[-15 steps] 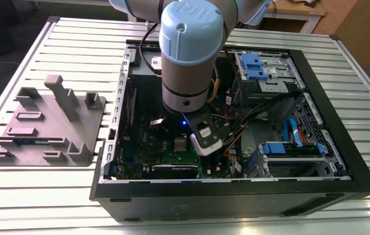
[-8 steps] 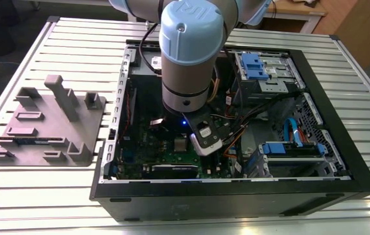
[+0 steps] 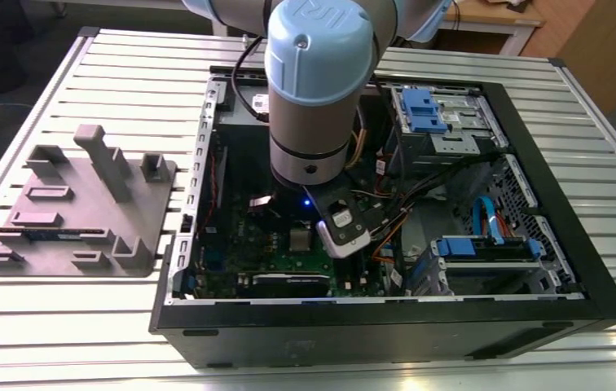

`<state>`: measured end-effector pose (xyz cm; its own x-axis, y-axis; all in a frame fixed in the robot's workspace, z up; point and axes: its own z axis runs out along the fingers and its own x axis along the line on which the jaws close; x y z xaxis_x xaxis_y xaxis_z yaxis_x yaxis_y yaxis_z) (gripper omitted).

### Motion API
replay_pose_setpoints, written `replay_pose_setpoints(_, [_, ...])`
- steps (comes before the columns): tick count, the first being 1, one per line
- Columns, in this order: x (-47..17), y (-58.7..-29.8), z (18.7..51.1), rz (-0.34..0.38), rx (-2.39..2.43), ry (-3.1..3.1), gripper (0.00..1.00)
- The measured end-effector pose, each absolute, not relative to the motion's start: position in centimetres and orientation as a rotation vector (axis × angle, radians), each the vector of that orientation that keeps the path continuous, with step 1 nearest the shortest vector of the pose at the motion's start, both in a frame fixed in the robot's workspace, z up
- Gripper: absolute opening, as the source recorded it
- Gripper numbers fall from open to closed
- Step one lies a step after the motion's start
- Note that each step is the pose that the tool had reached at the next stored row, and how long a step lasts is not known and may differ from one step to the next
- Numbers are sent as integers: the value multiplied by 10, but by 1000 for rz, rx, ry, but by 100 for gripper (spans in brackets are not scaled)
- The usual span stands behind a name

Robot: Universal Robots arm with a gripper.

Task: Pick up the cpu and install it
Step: 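Place the cpu into insertion slot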

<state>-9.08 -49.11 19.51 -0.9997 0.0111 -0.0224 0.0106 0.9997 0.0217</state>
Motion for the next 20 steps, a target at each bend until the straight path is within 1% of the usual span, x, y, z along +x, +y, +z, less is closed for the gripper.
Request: replay_pose_setpoints(20, [-92,-491,193,39,17,3119,39])
